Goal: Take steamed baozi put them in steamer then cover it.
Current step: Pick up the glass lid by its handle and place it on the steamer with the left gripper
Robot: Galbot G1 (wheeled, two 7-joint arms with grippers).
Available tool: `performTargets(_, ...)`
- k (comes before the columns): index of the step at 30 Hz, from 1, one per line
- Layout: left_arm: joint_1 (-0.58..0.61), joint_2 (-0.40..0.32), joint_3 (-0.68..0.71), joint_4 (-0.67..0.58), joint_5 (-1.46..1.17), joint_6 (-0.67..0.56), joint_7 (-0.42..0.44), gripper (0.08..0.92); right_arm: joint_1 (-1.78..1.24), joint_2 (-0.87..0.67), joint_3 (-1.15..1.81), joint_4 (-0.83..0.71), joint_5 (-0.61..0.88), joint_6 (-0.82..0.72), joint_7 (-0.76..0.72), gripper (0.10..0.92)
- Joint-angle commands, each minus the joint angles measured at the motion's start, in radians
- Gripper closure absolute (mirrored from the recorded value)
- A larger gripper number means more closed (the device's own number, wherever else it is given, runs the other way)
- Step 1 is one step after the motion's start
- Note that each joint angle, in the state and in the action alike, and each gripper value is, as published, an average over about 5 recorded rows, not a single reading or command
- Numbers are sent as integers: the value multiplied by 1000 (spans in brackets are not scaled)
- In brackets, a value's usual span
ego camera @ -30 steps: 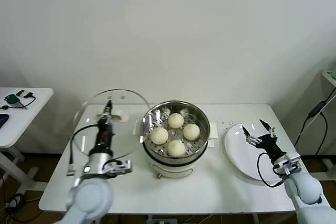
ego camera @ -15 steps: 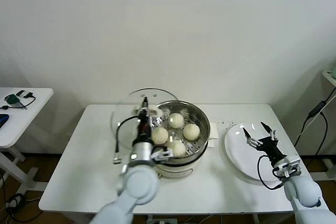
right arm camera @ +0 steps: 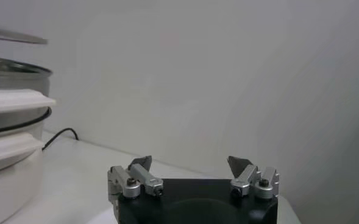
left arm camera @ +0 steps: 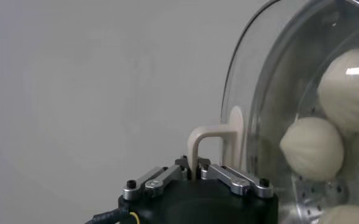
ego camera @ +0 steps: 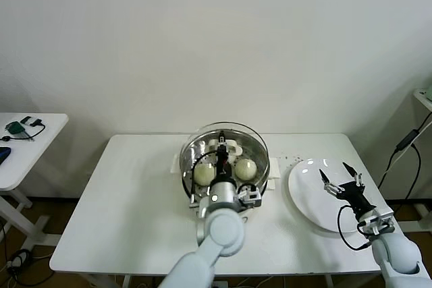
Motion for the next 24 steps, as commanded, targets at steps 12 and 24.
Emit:
performTargets(12,1,-61,9,81,52,45,22,846,0,2,14,-12,-6,8,-6,203)
performTargets(24,6,-57,-5,81,84,37,49,846,1,1,16,-18,-12,13,-11,203)
